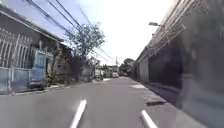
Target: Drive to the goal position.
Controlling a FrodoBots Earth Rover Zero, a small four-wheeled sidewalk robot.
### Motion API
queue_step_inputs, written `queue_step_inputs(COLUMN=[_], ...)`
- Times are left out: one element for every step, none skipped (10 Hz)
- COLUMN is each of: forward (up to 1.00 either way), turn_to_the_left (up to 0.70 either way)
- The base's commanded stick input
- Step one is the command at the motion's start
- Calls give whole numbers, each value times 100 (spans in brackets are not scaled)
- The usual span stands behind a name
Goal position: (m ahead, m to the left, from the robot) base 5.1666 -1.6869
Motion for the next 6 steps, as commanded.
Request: queue_step_inputs(forward=[94,94,94,94,94,94], turn_to_the_left=[-37,-37,-37,-37,-37,-34])
